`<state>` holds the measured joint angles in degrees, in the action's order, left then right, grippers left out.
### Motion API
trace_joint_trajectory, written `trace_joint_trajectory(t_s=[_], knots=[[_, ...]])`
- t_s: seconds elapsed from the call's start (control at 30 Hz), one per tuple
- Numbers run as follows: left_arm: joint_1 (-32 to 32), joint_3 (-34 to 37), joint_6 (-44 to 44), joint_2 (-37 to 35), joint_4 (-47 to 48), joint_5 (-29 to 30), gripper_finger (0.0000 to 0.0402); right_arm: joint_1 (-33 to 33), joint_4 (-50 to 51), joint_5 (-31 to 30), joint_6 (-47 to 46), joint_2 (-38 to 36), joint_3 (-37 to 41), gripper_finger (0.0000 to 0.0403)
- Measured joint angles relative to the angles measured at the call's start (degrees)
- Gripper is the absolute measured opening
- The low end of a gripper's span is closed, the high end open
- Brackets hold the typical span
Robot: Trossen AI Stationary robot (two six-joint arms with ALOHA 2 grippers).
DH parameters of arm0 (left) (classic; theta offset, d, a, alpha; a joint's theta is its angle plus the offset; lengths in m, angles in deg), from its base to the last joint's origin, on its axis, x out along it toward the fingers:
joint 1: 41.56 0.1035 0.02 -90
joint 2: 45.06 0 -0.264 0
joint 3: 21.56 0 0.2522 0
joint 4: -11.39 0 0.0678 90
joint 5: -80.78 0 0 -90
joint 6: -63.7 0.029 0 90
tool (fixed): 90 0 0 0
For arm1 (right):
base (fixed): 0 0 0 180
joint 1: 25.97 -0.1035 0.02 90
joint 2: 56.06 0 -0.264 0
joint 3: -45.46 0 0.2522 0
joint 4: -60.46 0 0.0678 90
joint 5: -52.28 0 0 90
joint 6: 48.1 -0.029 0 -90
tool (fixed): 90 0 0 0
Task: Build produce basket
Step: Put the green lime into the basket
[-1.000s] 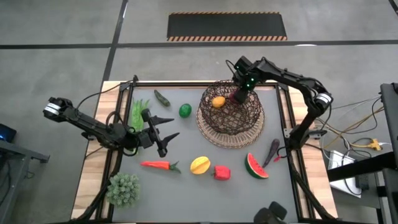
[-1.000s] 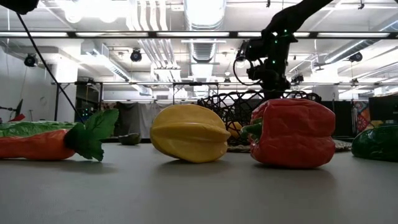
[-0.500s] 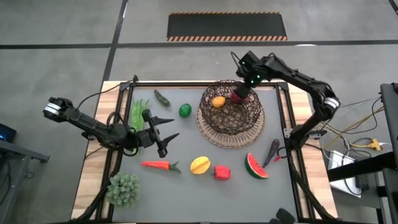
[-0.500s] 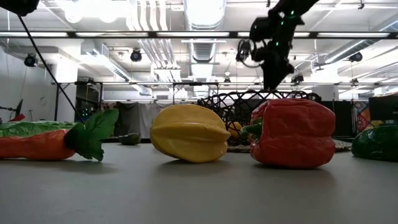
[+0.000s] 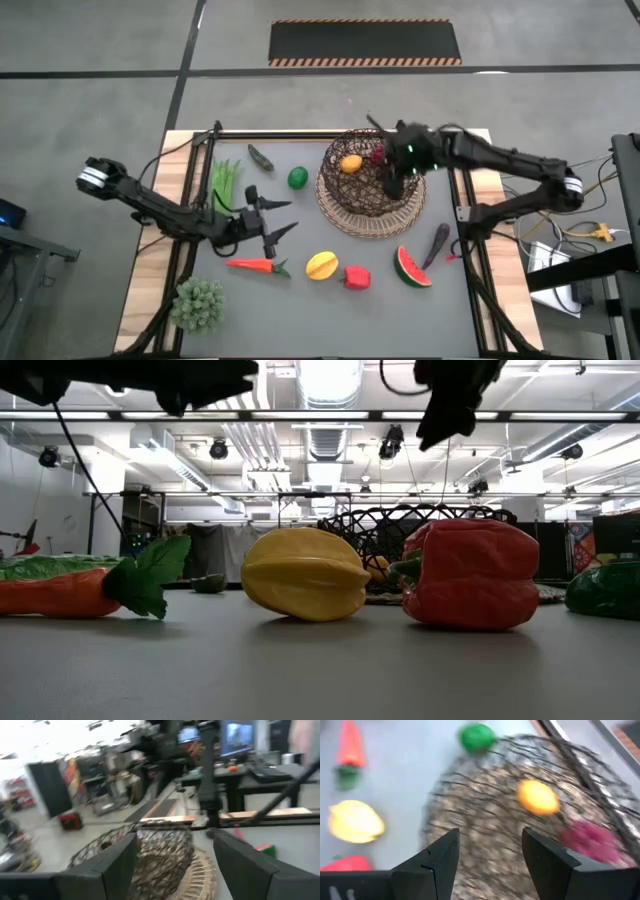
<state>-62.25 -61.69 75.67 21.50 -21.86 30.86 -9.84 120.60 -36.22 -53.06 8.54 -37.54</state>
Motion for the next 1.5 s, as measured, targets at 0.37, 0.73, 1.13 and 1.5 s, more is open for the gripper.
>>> trace_joint_trajectory(t_s=[0.37,0.73,1.13,1.5], knots=[[0.11,-0.06,-4.26,6.78,-4.38,9.12,0.0244,-18.88,-49.78,-0.07,6.19,-9.57,33.24,0.0201],[1.03,-0.11,-17.89,7.24,-6.01,11.4,0.0245,-18.21,-63.24,-0.21,13.22,-13.38,41.24,0.0201],[7.95,-7.91,-29.55,6.63,15.62,11.29,0.0245,-18.24,-49.16,-0.02,11.19,-21.38,41.36,0.0201],[19.63,-26.43,-47.67,7.62,67.97,-9.36,0.0245,-18.24,-46.06,-0.02,10.85,-22.12,41.49,0.0201]])
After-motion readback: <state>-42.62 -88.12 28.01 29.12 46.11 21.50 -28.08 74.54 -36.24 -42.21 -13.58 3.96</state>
